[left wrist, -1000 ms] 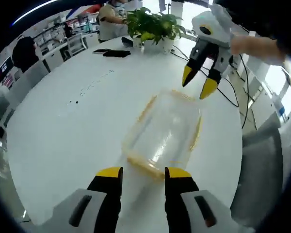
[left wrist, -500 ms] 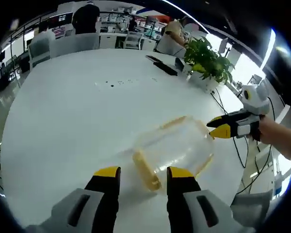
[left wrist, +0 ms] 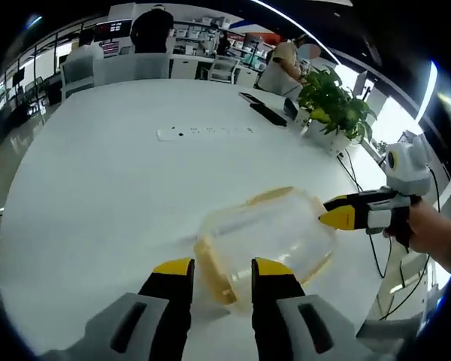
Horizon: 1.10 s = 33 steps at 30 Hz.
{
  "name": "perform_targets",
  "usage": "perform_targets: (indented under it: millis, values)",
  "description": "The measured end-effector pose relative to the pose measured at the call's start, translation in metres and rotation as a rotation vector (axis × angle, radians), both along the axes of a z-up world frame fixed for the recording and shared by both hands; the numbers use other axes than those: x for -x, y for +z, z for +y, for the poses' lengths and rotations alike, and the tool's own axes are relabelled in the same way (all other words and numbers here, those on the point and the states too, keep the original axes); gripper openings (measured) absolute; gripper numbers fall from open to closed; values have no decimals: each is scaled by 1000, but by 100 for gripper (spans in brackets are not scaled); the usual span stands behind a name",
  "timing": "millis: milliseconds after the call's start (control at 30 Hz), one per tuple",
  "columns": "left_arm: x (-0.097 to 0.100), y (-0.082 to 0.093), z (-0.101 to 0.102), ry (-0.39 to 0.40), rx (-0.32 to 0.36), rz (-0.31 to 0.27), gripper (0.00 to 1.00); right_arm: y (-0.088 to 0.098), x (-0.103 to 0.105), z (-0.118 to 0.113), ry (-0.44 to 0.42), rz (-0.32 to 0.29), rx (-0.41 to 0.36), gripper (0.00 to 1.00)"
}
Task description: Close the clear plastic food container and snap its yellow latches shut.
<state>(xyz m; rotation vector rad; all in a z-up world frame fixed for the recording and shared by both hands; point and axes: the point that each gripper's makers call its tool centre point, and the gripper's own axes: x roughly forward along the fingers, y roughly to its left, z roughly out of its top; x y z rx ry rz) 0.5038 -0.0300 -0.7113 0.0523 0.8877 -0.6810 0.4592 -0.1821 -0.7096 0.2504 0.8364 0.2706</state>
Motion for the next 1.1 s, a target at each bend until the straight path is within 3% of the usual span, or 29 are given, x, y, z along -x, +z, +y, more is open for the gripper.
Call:
perform_targets:
  millis: [500, 767, 900, 1100]
  values:
    - [-2, -3, -2, 95, 95, 64, 22, 2, 3, 4, -77, 10, -33, 26]
    - [-4, -2, 1, 139, 119, 51, 19, 1, 2, 3, -124, 12, -52, 26]
    - [-5, -3, 3, 184, 152, 77, 15, 1, 2, 3, -138, 16, -58, 25]
    - [-3, -2, 1, 190, 146, 74, 13, 0, 1, 3, -144, 25, -57, 25]
